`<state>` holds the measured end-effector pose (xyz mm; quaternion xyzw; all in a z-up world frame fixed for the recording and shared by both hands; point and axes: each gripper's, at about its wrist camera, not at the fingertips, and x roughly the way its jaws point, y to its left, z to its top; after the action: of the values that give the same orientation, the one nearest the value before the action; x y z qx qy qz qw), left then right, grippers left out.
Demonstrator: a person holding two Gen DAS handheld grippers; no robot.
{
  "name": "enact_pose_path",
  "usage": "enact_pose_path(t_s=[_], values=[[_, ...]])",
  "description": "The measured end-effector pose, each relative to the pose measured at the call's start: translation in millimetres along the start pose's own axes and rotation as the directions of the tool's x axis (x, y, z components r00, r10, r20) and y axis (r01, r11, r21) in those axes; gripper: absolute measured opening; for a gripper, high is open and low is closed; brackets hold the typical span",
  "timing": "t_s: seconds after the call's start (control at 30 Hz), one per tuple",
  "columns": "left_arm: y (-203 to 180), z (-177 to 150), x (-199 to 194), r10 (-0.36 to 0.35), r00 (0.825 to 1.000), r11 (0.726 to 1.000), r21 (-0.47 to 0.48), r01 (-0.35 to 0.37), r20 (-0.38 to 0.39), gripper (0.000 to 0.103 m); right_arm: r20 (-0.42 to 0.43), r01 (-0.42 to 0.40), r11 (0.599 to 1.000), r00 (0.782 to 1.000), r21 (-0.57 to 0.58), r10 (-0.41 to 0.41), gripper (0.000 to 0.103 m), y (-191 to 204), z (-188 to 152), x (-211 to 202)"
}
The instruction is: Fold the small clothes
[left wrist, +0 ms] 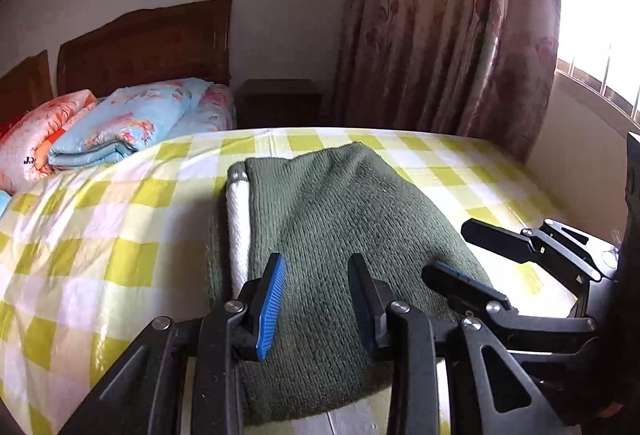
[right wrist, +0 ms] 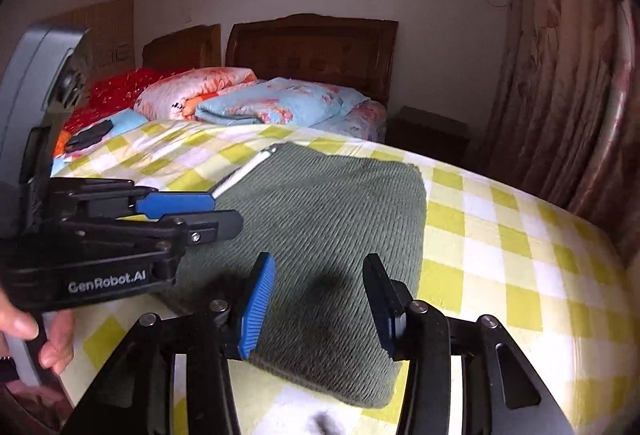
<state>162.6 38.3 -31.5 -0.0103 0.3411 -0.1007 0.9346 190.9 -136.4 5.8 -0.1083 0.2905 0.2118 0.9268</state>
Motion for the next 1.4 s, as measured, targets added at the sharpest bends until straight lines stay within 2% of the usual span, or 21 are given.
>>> enact_pose_path(t_s=[0.1,0.17,0.23,0.3,0.37,0.4,0.43,0.5,0.6,0.7,0.77,0.8,0.87,0.9,0.97,1.07,1.1,1.17,1.4], values=[[7.6,17.4,8.1,-0.038,0.999,0.998,-0.043,0.037,-0.015,0.034,-0.053,-0.017,0.998,0.998,-0.056,0.014,0.103,10.8,-7.8,22.3],[10.3,32.8,22.1,-0.087,0.995,0.995,-0.047,0.085,-0.049,0.034,0.008,0.034,0.992,0.999,-0.121,-0.033,0.103,23.1,-16.6,21.9],[10.1,47.8,41.4,-0.142,0.985,0.989,-0.052,0.137,-0.096,0.034,0.021,0.014,0.997,1.0,-0.082,-0.013,0.103,18.2,-19.5,20.7],[12.6,58.2,66.7,-0.126,0.978,0.99,-0.084,0.113,-0.164,0.034,0.03,-0.022,0.999,0.999,-0.048,0.024,0.103,10.0,-21.0,20.4],[23.2,60.3,91.5,-0.072,0.974,0.99,-0.132,0.044,-0.215,0.034,0.042,-0.039,0.998,0.998,-0.039,0.04,0.103,6.0,-23.2,19.2],[32.1,57.8,100.4,-0.069,0.974,0.986,-0.166,0.033,-0.217,0.031,0.042,-0.042,0.998,0.998,-0.036,0.044,0.103,4.9,-23.5,18.6],[41.8,54.7,105.4,-0.104,0.973,0.975,-0.215,0.059,-0.207,0.028,0.043,-0.046,0.998,0.998,-0.035,0.047,0.103,4.4,-23.6,18.3],[57.4,48.2,103.3,-0.126,0.978,0.95,-0.305,0.07,-0.165,0.014,0.043,-0.047,0.998,0.998,-0.036,0.048,0.103,3.9,-24.2,17.3],[66.4,40.4,94.0,-0.112,0.987,0.923,-0.38,0.061,-0.113,0.01,0.044,-0.054,0.998,0.997,-0.035,0.056,0.103,3.0,-24.7,17.0],[54.1,45.0,90.9,-0.025,0.991,0.941,-0.337,-0.022,-0.134,0.01,0.046,-0.062,0.998,0.997,-0.033,0.063,0.103,1.3,-23.8,18.0],[47.9,54.2,85.8,0.016,0.988,0.933,-0.353,-0.07,-0.152,0.012,0.047,-0.068,0.997,0.997,-0.032,0.069,0.103,-2.2,-22.4,20.5],[43.1,61.9,82.2,0.018,0.99,0.935,-0.349,-0.066,-0.14,0.014,0.047,-0.069,0.997,0.996,-0.031,0.071,0.103,-2.6,-22.5,20.7],[29.7,82.6,82.8,-0.016,0.994,0.965,-0.263,-0.012,-0.105,0.019,0.048,-0.076,0.997,0.996,-0.029,0.077,0.103,-0.9,-23.5,20.9],[22.9,92.6,88.4,-0.02,0.993,0.978,-0.21,-0.005,-0.117,0.022,0.048,-0.078,0.997,0.996,-0.028,0.08,0.103,-1.2,-23.8,21.1],[22.2,104.5,107.6,-0.02,0.986,0.984,-0.179,-0.01,-0.166,0.025,0.048,-0.081,0.996,0.995,-0.029,0.082,0.103,1.6,-23.5,22.3],[43.6,98.7,140.5,0.053,0.965,0.972,-0.206,-0.108,-0.256,0.024,0.048,-0.083,0.996,0.995,-0.031,0.084,0.103,1.5,-23.5,24.8],[52.7,91.4,146.7,0.023,0.966,0.968,-0.237,-0.087,-0.259,0.023,0.048,-0.082,0.996,0.995,-0.031,0.083,0.103,1.7,-23.7,24.5],[63.9,84.6,139.4,-0.016,0.981,0.957,-0.287,-0.041,-0.192,0.023,0.048,-0.09,0.995,0.995,-0.035,0.091,0.103,2.1,-23.4,25.0],[69.5,82.2,136.7,-0.058,0.985,0.947,-0.321,0.002,-0.165,0.023,0.042,-0.085,0.995,0.995,-0.054,0.087,0.103,4.0,-24.1,27.1]])
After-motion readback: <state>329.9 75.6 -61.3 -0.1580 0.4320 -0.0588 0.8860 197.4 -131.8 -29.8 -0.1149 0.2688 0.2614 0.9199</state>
